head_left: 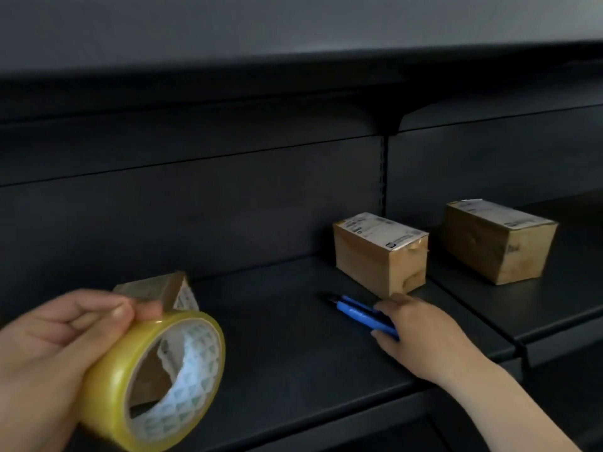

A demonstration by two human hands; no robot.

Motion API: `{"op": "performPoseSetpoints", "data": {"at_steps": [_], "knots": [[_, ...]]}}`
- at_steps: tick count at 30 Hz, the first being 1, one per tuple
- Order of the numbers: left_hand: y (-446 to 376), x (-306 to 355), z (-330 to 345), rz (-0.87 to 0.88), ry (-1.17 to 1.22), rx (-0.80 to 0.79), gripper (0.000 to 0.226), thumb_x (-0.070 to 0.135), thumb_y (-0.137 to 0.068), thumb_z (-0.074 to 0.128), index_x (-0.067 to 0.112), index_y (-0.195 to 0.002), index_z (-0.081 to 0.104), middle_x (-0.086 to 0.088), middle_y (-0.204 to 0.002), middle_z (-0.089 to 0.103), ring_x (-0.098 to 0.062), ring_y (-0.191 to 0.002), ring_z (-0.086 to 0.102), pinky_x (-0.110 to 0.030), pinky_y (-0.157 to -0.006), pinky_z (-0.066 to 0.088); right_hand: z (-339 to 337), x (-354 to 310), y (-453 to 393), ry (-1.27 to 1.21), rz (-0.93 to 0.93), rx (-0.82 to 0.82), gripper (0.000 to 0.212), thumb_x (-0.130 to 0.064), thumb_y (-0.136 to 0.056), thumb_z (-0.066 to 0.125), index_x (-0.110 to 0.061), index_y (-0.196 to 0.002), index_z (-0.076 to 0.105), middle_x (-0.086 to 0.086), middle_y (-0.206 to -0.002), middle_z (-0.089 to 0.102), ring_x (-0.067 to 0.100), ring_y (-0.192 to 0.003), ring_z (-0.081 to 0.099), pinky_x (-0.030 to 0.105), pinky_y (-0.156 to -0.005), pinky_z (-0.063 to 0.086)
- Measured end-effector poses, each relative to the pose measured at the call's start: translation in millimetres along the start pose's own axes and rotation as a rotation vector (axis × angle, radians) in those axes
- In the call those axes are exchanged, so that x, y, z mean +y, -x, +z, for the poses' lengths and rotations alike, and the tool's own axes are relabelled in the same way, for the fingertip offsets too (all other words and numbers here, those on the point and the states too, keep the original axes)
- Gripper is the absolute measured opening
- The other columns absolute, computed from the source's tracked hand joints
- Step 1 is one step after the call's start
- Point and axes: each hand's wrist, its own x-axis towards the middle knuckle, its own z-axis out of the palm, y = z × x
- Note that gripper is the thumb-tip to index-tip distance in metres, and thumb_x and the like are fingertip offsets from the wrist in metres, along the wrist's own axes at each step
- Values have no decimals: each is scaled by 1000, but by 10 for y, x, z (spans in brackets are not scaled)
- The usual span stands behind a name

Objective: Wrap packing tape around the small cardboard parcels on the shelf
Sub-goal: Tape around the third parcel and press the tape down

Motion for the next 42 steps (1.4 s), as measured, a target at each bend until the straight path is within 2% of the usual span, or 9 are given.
{"op": "performPoseSetpoints", "data": {"at_steps": [5, 8, 14, 20, 27, 30, 35, 39, 42], "knots": [[180, 782, 812, 2, 124, 160, 7, 28, -73, 65, 31, -77, 69, 9, -78, 75, -16, -84, 70, -41, -87, 53, -149, 483, 129, -576, -128, 172, 41, -29, -86, 63, -36, -125, 53, -28, -108, 54, -6, -107, 51, 3, -88, 35], [84, 788, 1136, -63, -42, 194, 26, 15, -84, 63, 40, -76, 66, 22, -75, 71, -15, -86, 66, -44, -93, 47, -259, 889, 217, -742, 3, 417, 36, -22, -86, 59, -36, -119, 55, -18, -92, 56, -3, -91, 55, 5, -74, 39], [-20, 1070, 1491, 68, -505, 252, 27, 21, -88, 58, 44, -74, 53, 12, -76, 67, -21, -79, 61, -35, -70, 43, -237, 1362, 88, -424, 316, 245, 47, -30, -95, 46, -17, -139, 42, 6, -122, 49, 15, -93, 52, 26, -73, 40], [-240, 1104, 1638, 97, -775, 288, 5, 23, -91, 53, 22, -91, 58, -10, -85, 69, -34, -79, 63, -34, -59, 41, -177, 1364, -12, 48, 344, 21, 46, -39, -95, 37, -26, -139, 35, 0, -123, 42, 20, -112, 49, 27, -63, 46], [-57, 1166, 1742, 96, -638, 284, 6, 21, -92, 51, 25, -87, 53, 1, -70, 62, -17, -59, 54, -32, -57, 41, -399, 1312, 21, 210, 251, 72, 57, -60, -88, 34, -31, -137, 38, -3, -126, 45, 21, -117, 44, 31, -84, 44], [179, 1194, 1758, 112, -527, 285, 5, 19, -91, 53, 22, -91, 58, 10, -94, 64, -10, -75, 56, -30, -68, 43, -600, 1096, -85, -28, 109, 345, 75, -71, -77, 34, -29, -139, 37, 2, -129, 48, 25, -119, 46, 38, -89, 46], [317, 1176, 1738, 149, -352, 224, 13, 15, -86, 59, 27, -81, 56, 25, -133, 42, 1, -99, 55, -27, -83, 43, -535, 595, -623, -24, -27, 101, 104, -87, -65, 38, -31, -148, 10, 4, -152, 20, 31, -136, 26, 49, -105, 34], [313, 1174, 1670, 137, -217, 190, 21, 19, -83, 61, 40, -83, 60, 46, -113, 49, 10, -103, 53, -24, -85, 43, -398, 598, -866, -80, 21, 86, 81, -65, -73, 56, -25, -140, 35, 5, -135, 41, 30, -119, 44, 38, -87, 47], [339, 1198, 1652, 160, -173, 212, 32, 16, -80, 65, 48, -87, 63, 31, -103, 56, 7, -95, 55, -23, -79, 44, -432, 756, -813, -714, 160, 61, 52, -52, -79, 57, -26, -124, 53, 4, -125, 53, 24, -111, 51, 39, -89, 46]]}}
